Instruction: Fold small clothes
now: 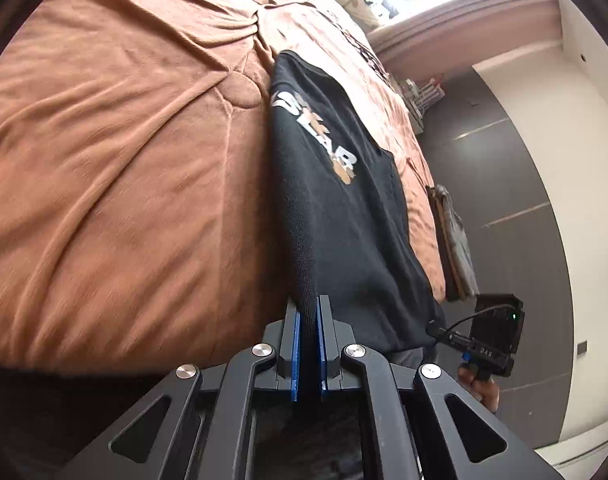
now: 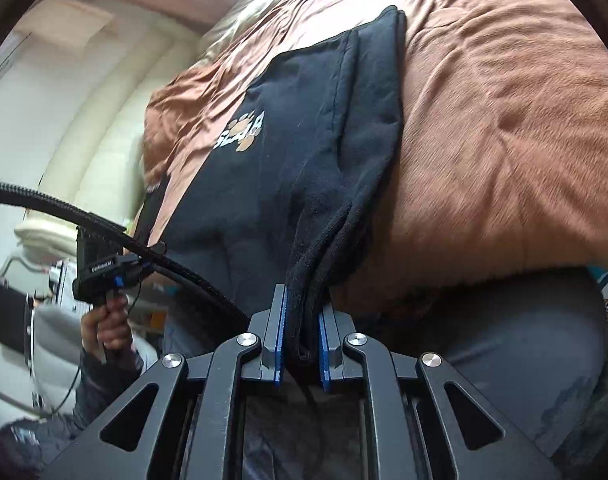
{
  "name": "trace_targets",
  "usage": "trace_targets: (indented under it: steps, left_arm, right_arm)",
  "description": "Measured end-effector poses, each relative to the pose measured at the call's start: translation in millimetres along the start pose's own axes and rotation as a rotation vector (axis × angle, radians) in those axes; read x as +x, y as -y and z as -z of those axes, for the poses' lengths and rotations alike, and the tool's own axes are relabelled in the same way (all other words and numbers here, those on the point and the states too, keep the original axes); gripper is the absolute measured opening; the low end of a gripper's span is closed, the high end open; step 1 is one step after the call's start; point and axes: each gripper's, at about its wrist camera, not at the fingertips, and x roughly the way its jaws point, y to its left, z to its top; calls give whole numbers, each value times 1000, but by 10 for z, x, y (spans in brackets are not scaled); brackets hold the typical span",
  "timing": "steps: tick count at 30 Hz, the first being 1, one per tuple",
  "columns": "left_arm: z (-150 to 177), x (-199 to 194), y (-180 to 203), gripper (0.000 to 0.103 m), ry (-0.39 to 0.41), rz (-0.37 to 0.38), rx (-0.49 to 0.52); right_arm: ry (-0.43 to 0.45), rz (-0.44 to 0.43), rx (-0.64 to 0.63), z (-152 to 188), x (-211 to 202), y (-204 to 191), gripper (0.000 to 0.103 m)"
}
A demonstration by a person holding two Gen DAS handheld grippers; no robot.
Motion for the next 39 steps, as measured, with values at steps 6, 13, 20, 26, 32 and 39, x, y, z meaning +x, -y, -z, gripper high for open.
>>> trace_targets:
  steps: [6,13,20,26,32,39]
  left_arm:
    - [-5,23,-27,8,-32,-29,24]
    - [-223,95,-222,46,13,-63,-54]
    - [-552,269,-265,46,16,-61,-61]
    - [-826,472,-288,46,-7,-58,-57]
    - [-1117,683,-278,45,-6,-49,-62]
    - [-1432,941,-267,39,-21,-56,-71]
  right_arm:
    - [2,52,-18,-203,27,80,34]
    - [133,56,51,-727,-139,398,62]
    - [142,24,93,-1304,115,718,62]
    - [147,-24,116,-1602,340,885,62]
    - [137,-57,125,-1590,603,925,62]
    - [118,-74,116,-1862,799,976,53]
